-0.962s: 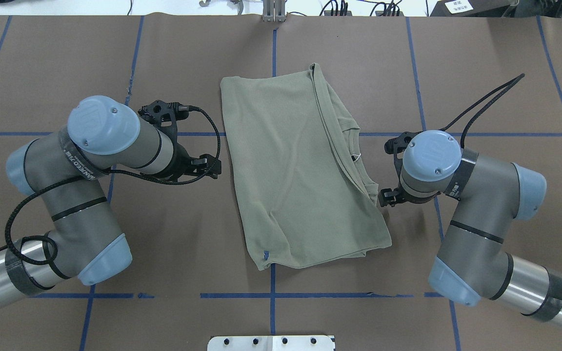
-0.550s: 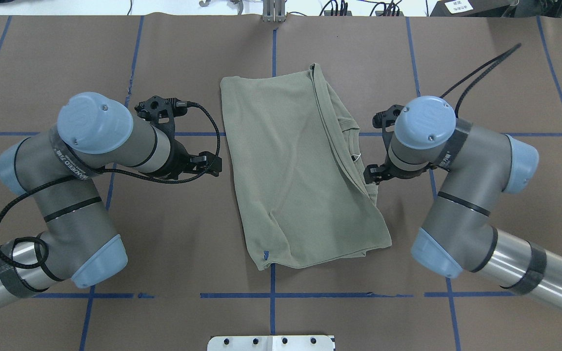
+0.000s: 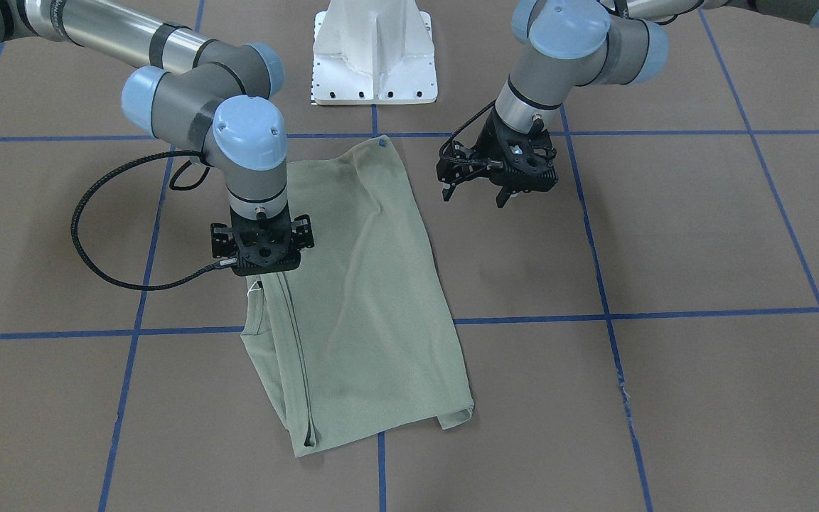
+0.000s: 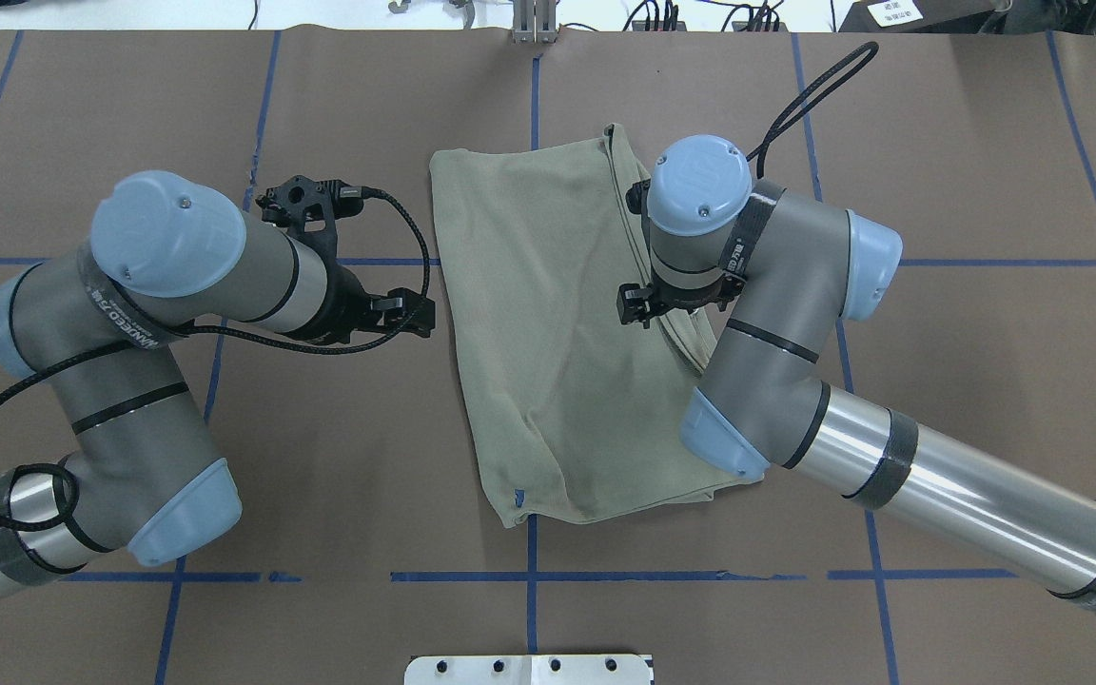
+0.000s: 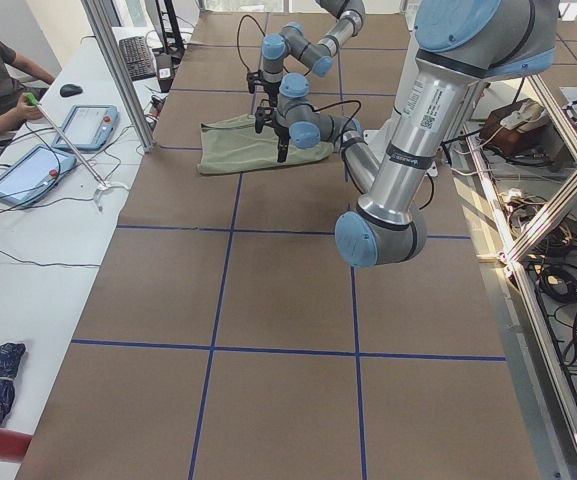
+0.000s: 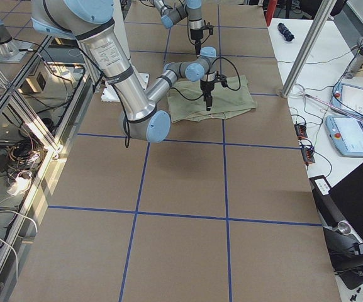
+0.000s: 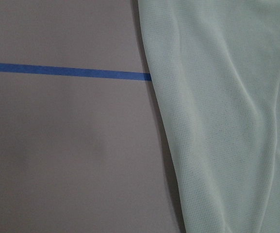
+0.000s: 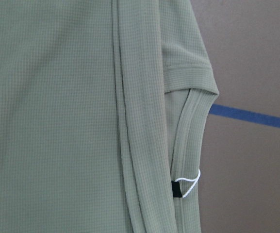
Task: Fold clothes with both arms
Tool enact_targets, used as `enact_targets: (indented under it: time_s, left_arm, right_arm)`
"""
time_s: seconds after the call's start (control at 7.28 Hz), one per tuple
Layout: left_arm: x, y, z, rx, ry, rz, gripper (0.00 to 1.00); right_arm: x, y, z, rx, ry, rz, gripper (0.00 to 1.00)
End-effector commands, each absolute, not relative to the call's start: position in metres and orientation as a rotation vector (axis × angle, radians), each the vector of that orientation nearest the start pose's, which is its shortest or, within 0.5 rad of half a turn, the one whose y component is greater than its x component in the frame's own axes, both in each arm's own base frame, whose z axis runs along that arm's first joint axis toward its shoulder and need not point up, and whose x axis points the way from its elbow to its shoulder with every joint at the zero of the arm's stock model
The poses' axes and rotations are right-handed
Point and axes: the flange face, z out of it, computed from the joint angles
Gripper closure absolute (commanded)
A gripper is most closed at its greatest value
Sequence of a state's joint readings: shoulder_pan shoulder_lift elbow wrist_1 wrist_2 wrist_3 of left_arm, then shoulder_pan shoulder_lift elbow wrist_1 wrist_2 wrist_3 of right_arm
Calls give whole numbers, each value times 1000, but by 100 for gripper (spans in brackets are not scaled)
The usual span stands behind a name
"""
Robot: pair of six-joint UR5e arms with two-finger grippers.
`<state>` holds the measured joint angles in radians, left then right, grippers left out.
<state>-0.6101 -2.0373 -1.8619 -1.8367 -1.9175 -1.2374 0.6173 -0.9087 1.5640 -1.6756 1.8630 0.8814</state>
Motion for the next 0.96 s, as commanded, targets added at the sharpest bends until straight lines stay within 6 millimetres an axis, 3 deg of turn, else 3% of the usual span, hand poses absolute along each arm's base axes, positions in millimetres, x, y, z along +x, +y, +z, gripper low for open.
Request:
enact_targets:
  time_s: [0.0, 0.41, 0.82]
  left_arm:
    - [440, -429, 236, 179, 1045, -74, 0]
    - [440, -429, 236, 179, 1045, -74, 0]
    - [440, -429, 234, 180, 1049, -72, 0]
  right_arm:
    - [-527, -486, 301, 70, -598, -171, 0]
    - [-528, -486, 330, 35, -562, -166, 0]
    - [-524, -485, 345, 29, -550, -183, 0]
